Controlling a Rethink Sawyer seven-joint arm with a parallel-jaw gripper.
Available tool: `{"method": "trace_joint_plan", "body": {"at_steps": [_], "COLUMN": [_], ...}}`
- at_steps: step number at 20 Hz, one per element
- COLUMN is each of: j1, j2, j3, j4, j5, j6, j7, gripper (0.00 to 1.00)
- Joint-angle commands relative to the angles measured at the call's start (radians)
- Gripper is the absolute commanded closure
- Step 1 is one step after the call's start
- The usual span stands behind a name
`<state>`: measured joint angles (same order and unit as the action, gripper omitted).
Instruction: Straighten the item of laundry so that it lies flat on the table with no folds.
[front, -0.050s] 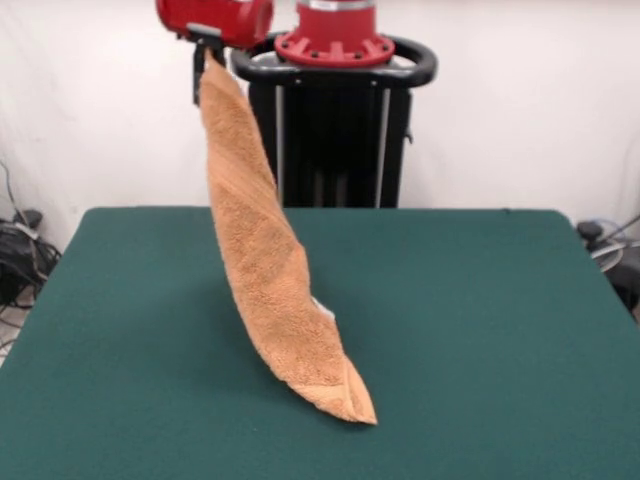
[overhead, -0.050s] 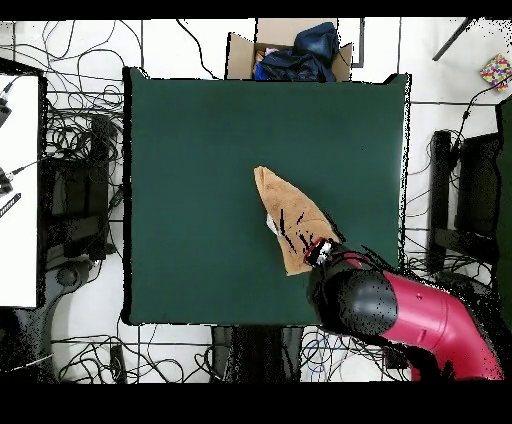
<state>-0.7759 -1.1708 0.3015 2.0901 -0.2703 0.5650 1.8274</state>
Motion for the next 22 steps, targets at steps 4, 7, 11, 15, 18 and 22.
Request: {"method": "trace_joint_plan", "body": {"at_steps": [4, 7, 11, 15, 18, 22], "j1": [-0.107, -0.142, -0.174, -0.215, -0.24, -0.269], "j2": [0.052, 0.063, 0.096, 0.108, 0.108, 0.104], "j3": [0.159, 0.184, 0.185, 0.208, 0.237, 0.267], "j4": [0.13, 0.137, 0.134, 0.14, 0.131, 0.139], "j5": [-0.087, -0.11, -0.179, -0.22, -0.226, -0.239], "j6": [-0.08, -0.081, -0.07, -0.081, -0.061, -0.055], "j7": [-0.197, -0.199, -0.192, -0.19, -0.192, -0.188], "gripper": [1.0, 1.0, 1.0, 1.0, 1.0, 1.0]}}
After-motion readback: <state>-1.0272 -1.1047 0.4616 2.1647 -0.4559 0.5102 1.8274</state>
